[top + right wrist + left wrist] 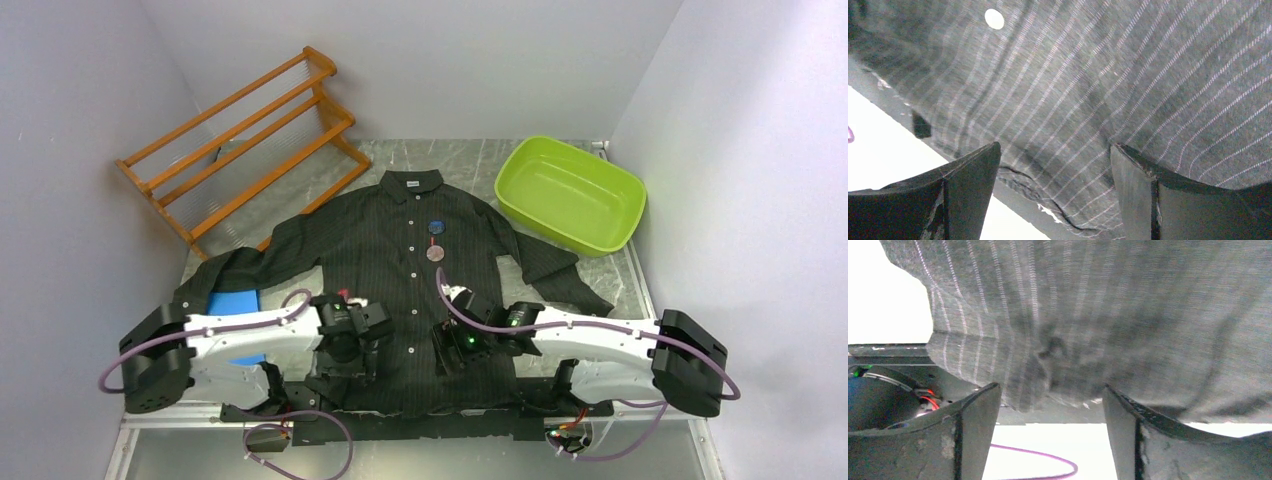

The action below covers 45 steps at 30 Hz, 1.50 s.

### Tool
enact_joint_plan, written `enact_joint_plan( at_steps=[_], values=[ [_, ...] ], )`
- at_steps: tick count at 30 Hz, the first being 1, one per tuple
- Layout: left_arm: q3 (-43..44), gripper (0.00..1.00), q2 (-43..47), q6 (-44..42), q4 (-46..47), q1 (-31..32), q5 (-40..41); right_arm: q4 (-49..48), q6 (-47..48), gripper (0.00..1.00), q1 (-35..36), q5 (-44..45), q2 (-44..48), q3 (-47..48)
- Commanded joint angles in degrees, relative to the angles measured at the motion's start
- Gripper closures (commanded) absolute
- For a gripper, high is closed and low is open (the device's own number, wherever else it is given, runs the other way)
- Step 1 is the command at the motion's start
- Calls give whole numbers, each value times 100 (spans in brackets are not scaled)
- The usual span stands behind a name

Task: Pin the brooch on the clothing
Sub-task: Flatten out the clothes at the center of the board.

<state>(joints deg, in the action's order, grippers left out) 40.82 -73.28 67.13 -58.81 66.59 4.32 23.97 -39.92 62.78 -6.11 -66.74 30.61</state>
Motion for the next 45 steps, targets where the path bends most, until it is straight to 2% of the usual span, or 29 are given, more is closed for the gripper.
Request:
enact_joint_plan(
  at_steps=[1,4,7,10,13,15,17,18,24,27,29,31,33,39,45],
  values=[
    [783,16,720,-672,-191,-246,195,-251,459,15,-289,-204,-47,694],
    [961,10,990,-1450,447,-799,91,-805,714,15,-853,-622,-167,863],
    [930,9,1025,-2159,1399,-1756,-421,-1559,864,16,-1686,-1254,-425,998],
    [939,10,685,-2683,2468,-2757,-1130,-1922,1071,16,-2362,-1412,-836,1334],
    [1347,13,-174,-3041,3012,-3399,-1330,-2233,1255,18,-2916,-1345,-1468,1711],
    [1744,16,-800,-3143,3242,-3694,-1455,-2358,1276,20,-3274,-1342,-1911,2033],
    [2255,30,-1441,-3247,3456,-4018,-1895,-2601,1254,25,-3583,-1387,-2357,2302],
    [2583,35,-1717,-3350,3555,-4093,-1978,-2685,1263,26,-3711,-1427,-2588,2497],
    [4433,51,-3401,-4078,3167,-4144,-974,-2274,1532,34,-4032,-1296,-4020,4192],
    [5232,55,-4149,-4386,3058,-4170,-732,-1818,1758,50,-4081,-1110,-4664,5171],
    [5719,64,-4599,-4518,2994,-4215,-695,-1543,1879,53,-4111,-859,-5056,5744],
    [6198,74,-5051,-4635,2941,-4277,-768,-1332,1990,66,-4147,-784,-5431,6204],
    [6774,82,-5498,-4798,2718,-4302,-668,-1190,2062,72,-4183,-797,-5787,6587],
    [7953,94,-6566,-5060,2331,-4386,-353,-688,2196,85,-4207,-787,-6735,7590],
    [8400,98,-7148,-5194,2295,-4437,70,-524,2131,86,-4293,-740,-7201,8083]
  ],
)
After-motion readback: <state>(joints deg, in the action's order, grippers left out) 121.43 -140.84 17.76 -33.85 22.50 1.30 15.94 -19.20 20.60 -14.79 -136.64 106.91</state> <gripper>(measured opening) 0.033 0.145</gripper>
